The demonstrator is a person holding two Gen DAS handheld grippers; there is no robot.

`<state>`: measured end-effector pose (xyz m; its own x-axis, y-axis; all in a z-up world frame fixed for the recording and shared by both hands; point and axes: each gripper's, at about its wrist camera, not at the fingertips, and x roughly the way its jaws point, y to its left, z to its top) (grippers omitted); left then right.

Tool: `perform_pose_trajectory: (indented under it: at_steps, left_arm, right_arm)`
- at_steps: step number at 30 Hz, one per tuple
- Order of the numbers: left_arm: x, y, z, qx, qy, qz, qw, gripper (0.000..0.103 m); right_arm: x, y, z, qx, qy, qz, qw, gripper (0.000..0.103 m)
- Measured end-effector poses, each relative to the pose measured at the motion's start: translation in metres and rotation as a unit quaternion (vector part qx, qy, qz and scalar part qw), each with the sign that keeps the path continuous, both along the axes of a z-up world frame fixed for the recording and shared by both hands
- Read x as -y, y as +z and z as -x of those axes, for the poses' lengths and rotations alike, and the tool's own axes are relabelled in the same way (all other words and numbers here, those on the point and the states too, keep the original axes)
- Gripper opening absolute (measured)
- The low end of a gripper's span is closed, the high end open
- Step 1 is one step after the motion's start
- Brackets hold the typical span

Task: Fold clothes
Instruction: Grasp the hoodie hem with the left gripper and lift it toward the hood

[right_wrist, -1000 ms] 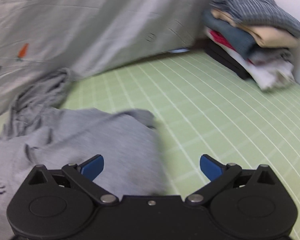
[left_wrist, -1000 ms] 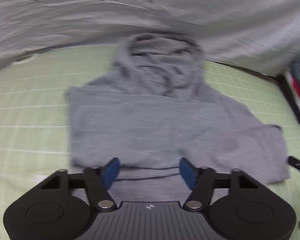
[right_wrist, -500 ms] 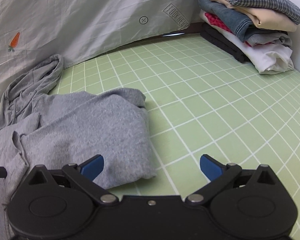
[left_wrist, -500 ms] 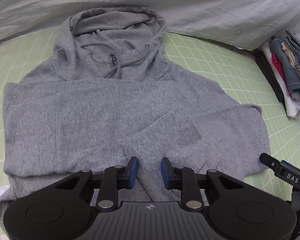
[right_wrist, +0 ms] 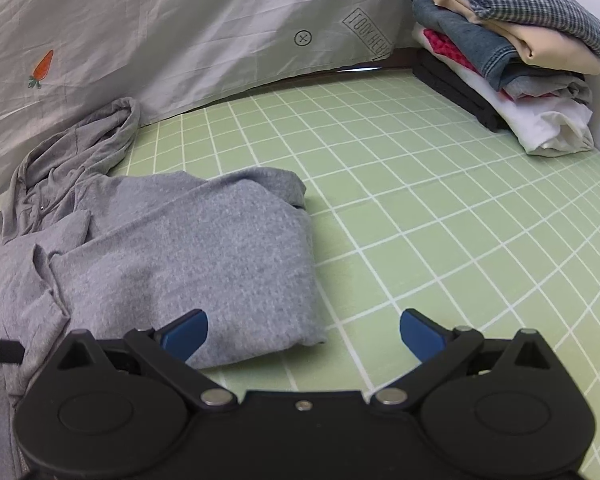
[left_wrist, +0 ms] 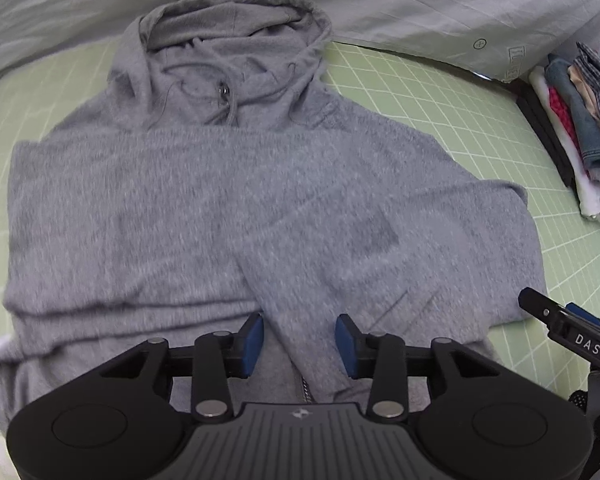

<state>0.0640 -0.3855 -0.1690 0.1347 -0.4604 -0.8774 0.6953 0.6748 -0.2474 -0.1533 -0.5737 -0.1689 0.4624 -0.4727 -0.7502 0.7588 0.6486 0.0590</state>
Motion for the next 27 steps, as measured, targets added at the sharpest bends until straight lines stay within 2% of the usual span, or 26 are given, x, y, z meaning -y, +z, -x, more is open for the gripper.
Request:
perform_pose_trajectory:
  at_steps: [1,4,10,17,22,27]
  left_arm:
    - [0.001,0.0,0.0,0.002,-0.003,0.002,1.0,0.039]
    - [0.001,0.002,0.0,0.003,-0.009,0.015,0.9998,0.008]
    - [-0.01,0.024,0.001,0.027,-0.009,0.055,0.9981,0.006]
    - [-0.05,0.067,-0.029,0.065,0.071,0.121,0.988,0.006]
    - [-0.096,0.091,-0.065,0.105,0.154,0.141,0.9723,0.006]
    - [-0.156,0.1,-0.093,0.137,0.248,0.147,0.9478,0.006]
  right_arm:
    - [0.0,0.0,0.0,0.0,-0.001,-0.001,1.0,0.103]
    - [0.0,-0.001,-0.001,-0.003,0.004,0.001,1.0,0.103]
    - [-0.001,0.002,0.0,-0.001,0.006,0.011,1.0,0.103]
    - [-0.004,0.01,-0.001,0.005,0.01,0.028,1.0,0.103]
    - [-0.01,0.012,-0.007,0.002,0.036,0.035,0.999,0.103]
    - [-0.021,0.014,-0.018,-0.011,0.071,0.048,0.996,0.103]
